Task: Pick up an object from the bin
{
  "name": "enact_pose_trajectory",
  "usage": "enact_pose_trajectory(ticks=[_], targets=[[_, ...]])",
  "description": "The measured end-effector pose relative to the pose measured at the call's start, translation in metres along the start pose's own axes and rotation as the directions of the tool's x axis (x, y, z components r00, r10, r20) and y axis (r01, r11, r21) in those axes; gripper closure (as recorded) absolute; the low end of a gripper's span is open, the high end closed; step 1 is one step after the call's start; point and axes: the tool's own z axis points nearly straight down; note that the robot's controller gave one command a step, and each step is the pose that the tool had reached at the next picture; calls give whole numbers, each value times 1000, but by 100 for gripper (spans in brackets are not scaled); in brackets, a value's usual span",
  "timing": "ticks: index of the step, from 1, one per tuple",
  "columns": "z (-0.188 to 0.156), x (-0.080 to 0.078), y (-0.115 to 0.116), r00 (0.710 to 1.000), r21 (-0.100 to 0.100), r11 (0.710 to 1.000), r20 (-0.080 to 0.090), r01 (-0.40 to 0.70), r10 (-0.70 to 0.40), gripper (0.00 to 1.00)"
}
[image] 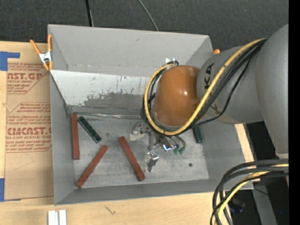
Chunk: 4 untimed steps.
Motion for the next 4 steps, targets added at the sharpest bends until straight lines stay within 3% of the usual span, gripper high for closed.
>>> enact_pose_trajectory(ticks=[1, 2, 3, 4], targets=[[11, -12, 32, 1000, -5, 1000, 11, 21, -21, 0], [29, -41, 26, 934, -1, 934, 3, 357, -357, 0], [36, -44, -1, 858, -1, 858, 6, 513, -513, 0], [53, -67, 6, 686, 5, 686, -2, 728, -728, 100]])
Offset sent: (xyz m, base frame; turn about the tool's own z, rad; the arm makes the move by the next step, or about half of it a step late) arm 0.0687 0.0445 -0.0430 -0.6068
